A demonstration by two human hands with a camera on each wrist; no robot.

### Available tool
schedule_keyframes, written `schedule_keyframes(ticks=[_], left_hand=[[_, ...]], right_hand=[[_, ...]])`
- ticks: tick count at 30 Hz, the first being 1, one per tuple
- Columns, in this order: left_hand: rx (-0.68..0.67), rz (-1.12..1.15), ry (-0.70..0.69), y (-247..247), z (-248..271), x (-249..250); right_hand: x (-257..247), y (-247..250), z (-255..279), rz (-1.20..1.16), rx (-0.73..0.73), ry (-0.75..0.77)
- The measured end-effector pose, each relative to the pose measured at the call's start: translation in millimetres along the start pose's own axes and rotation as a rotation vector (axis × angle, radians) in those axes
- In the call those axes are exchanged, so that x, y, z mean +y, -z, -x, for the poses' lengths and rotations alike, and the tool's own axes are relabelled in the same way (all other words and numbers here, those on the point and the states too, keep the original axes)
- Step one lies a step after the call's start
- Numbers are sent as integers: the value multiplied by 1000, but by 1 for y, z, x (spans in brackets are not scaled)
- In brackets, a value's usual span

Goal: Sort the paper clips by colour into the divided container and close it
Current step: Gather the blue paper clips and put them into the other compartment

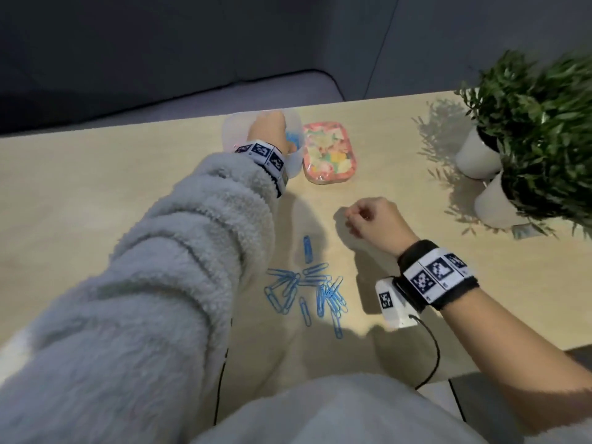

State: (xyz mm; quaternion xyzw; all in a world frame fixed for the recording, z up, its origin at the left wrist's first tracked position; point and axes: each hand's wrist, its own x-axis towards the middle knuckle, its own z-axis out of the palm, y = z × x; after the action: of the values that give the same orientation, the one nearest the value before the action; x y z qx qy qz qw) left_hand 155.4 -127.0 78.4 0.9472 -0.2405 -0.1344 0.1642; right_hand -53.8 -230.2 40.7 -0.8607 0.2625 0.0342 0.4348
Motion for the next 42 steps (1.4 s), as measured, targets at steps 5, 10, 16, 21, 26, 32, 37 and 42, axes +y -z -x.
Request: schedule_keyframes(ticks=[5,10,16,21,26,32,37,42], left_hand=[[18,-1,-102,1,14,-2],[-86,36,-227,-40,107,-31],[-358,15,-107,-90,200,-81],[-258,173,-125,-108,215,-67],[-134,145,-74,-107,218,-64],[-212,-108,17,-119,234,-53],[-165,96,-11,-119,231,-49],[-135,106,-127,-121,225,-47]], right_hand=[[32,-5,37,155,-115,11],[51,-21,68,267,-318,22],[49,-50,91,371,-356,94],[21,-73,71,326,-316,136],[7,-55,42,290,-241,127],[-8,-58,21,604,-334,246],[1,-72,44,766,-449,421],[18,-82,67,665,-339,441]])
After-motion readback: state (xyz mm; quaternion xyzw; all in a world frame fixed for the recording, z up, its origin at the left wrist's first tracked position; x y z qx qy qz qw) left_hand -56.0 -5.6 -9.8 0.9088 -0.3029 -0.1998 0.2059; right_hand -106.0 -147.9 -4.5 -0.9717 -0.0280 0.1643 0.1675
